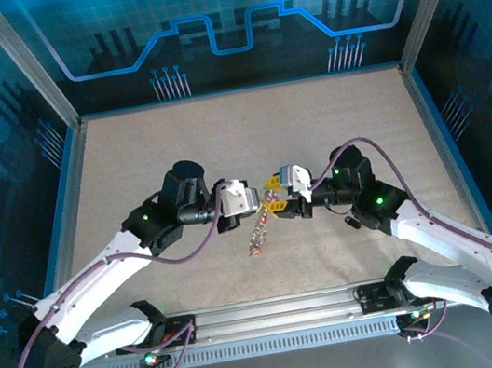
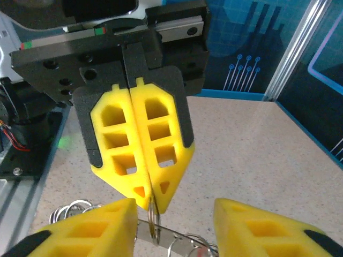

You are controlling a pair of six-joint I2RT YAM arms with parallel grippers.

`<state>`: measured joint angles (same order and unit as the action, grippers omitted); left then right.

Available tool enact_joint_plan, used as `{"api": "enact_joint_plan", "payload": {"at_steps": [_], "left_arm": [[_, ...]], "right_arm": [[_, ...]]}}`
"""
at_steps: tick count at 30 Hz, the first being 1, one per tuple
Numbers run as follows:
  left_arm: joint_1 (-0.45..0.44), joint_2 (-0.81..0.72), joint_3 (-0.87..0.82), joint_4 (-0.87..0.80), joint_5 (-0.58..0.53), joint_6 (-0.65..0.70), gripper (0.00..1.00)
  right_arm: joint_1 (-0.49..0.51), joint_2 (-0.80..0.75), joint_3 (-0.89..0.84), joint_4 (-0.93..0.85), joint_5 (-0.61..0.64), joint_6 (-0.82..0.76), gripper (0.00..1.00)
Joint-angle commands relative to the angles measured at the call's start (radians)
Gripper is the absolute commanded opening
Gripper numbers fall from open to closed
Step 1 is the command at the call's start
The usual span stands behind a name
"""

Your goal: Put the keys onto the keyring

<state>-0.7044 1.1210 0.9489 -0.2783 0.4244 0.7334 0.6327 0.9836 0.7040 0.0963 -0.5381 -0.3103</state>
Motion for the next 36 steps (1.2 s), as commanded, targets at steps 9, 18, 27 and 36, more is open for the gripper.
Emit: {"api": "enact_joint_plan", "payload": {"at_steps": [9, 18, 27, 36], "left_arm": [[-0.008, -0.03, 0.077, -0.151, -0.051, 0.148, 0.0], [-0.007, -0.047, 0.068, -0.165, -0.107, 0.105, 0.0], [-0.008, -0.047, 0.069, -0.162, -0.096, 0.083, 0.0], [-0.007, -0.057, 0.056, -0.127, -0.092, 0.062, 0.0]], "right_arm": [[0.02, 0.075, 0.121, -0.207, -0.044, -0.109, 0.3], [0.05, 0.106, 0.11, -0.205, -0.04, -0.096, 0.38], [0.096, 0.149, 0.121, -0.172, 0.091, -0.087, 0.25], [0.101, 0.128, 0.049, -0.009, 0.105, -0.04, 0.0]]}}
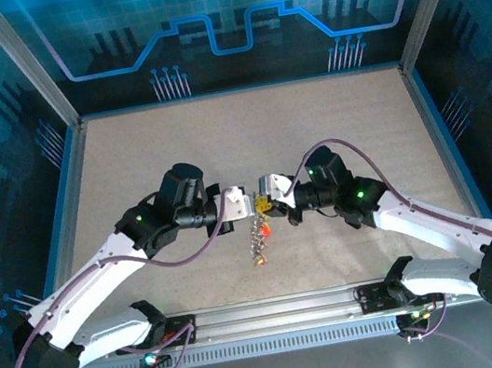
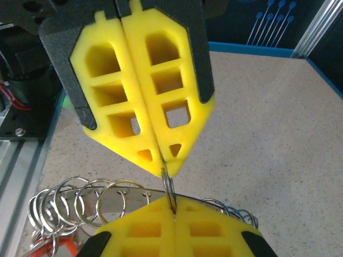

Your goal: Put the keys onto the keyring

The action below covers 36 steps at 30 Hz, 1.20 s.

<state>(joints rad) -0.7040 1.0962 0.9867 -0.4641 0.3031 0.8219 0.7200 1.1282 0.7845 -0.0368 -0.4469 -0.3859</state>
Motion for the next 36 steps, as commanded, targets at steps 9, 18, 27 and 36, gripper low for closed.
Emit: {"api": "enact_joint_plan", "payload": {"at_steps": [9, 18, 27, 36], "left_arm": [[-0.007, -0.102, -0.054, 0.126, 0.022, -0.075, 0.28], [-0.007, -0.085, -0.082, 0.17, 0.051, -0.1, 0.37], [-0.007, -0.045, -0.042, 0.138, 0.099, -0.089, 0.26], [-0.007, -0.056, -0.051, 0.163, 0.091, -0.076, 0.0]], "right_arm": [[0.011, -0.108, -0.221, 0.511, 0.028, 0.157, 0.0], [0.001, -0.114, -0.273, 0.653, -0.036, 0.191, 0.0], [0.003, -0.113, -0.269, 0.652, -0.064, 0.178, 0.0], [0.012, -0.117, -0.234, 0.543, -0.04, 0.13, 0.0]]}}
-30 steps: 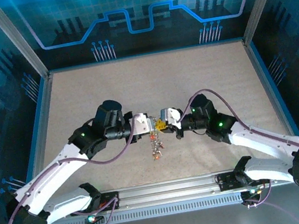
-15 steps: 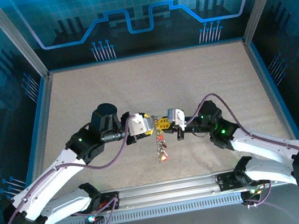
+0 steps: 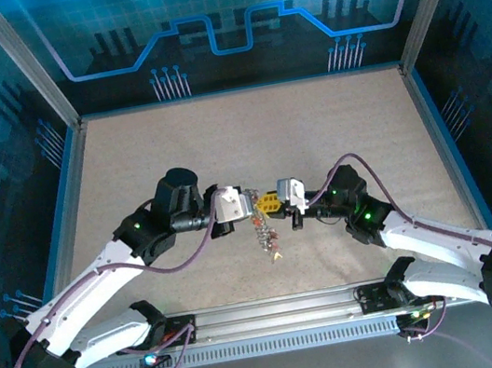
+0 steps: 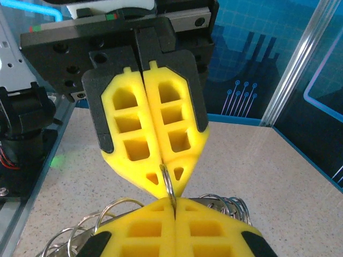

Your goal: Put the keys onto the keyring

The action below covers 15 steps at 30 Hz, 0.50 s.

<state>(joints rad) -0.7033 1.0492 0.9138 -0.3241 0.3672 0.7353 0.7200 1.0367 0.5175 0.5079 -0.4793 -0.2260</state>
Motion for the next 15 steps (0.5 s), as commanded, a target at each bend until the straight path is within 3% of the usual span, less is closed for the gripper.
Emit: {"api": "enact_joint_plan", "payload": {"at_steps": [1, 3, 4, 10, 15], "left_arm": [[-0.008, -0.011, 0.025, 0.013, 0.011, 0.023, 0.0], [-0.009, -0.008, 0.042, -0.031, -0.038, 0.044, 0.0], [-0.012, -0.004, 0.055, -0.058, -0.079, 0.051, 0.0], [-0.069, 0.048, 0.125, -0.211, -0.24, 0.148, 0.0], [-0.083, 0.065, 0.148, -0.207, -0.248, 0.16, 0.0]], "right_arm": [[0.016, -0.03, 0.042, -0.037, 0.014, -0.05, 0.03], [0.024, -0.033, 0.049, -0.087, 0.056, -0.093, 0.19], [0.024, -0.032, 0.054, -0.105, 0.064, -0.115, 0.21], [0.056, -0.015, 0.103, -0.218, 0.119, -0.189, 0.26], [0.064, 0.009, 0.133, -0.277, 0.125, -0.196, 0.26]]}}
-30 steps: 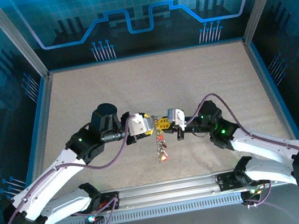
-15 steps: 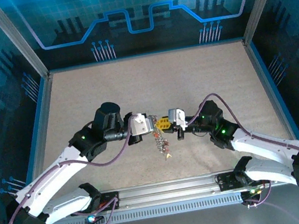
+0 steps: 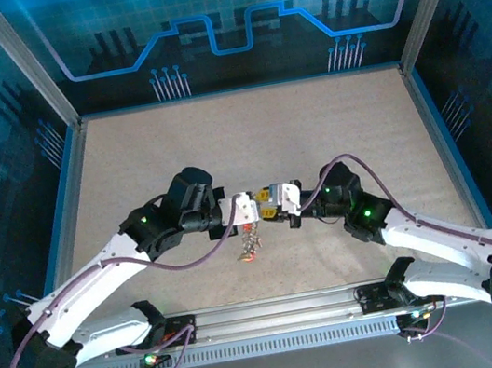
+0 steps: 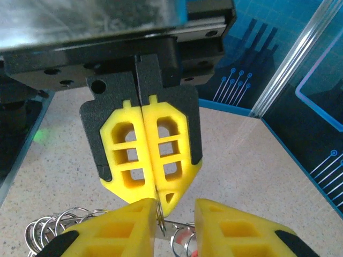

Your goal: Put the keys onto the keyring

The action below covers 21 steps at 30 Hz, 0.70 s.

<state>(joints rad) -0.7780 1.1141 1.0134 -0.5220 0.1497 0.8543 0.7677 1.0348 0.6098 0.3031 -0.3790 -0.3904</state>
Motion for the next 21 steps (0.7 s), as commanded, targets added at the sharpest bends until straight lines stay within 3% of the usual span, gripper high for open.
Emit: {"api": "enact_joint_plan", "payload": {"at_steps": [1, 14, 19, 21], "left_arm": [[-0.009, 0.0, 0.051, -0.007, -0.028, 0.044, 0.0], [-0.009, -0.026, 0.028, 0.026, 0.028, 0.035, 0.0], [-0.015, -0.013, 0.03, 0.006, 0.022, 0.046, 0.0], [-0.015, -0.019, 0.022, 0.022, 0.028, 0.036, 0.0]], "right_arm": [[0.016, 0.014, 0.042, -0.078, 0.022, -0.034, 0.26], [0.016, 0.046, 0.046, -0.051, -0.034, -0.019, 0.21], [0.016, 0.039, 0.024, 0.018, -0.043, -0.013, 0.03], [0.016, 0.027, 0.019, 0.024, -0.037, -0.008, 0.0]]}}
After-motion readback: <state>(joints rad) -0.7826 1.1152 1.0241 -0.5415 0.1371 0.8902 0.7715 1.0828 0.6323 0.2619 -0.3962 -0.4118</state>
